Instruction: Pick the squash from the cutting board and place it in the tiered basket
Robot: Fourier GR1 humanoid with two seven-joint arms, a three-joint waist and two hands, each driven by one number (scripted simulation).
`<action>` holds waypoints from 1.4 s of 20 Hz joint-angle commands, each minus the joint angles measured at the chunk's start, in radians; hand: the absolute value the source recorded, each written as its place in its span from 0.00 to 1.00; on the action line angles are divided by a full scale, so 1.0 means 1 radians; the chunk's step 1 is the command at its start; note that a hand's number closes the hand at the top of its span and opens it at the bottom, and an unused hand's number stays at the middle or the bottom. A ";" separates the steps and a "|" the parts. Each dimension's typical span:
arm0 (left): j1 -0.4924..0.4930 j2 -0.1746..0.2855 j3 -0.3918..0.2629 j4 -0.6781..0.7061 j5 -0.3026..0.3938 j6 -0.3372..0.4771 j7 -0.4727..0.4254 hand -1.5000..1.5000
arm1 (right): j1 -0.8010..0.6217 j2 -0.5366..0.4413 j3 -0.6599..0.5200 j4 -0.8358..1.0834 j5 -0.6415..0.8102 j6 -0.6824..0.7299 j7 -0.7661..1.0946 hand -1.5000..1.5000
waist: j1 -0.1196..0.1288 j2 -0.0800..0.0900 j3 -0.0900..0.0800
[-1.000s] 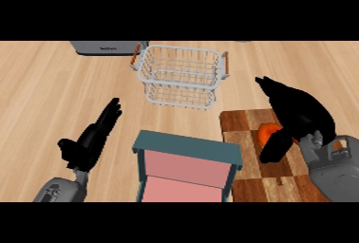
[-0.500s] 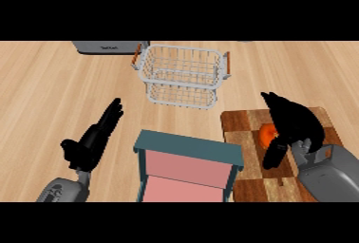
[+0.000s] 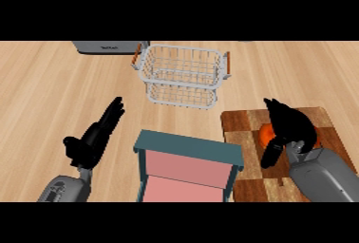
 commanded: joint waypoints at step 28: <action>0.025 -0.063 0.131 -0.045 -0.098 -0.096 0.042 0.50 | 0.062 0.187 -0.218 0.314 0.314 -0.214 -0.478 1.00 | 0.003 0.000 0.000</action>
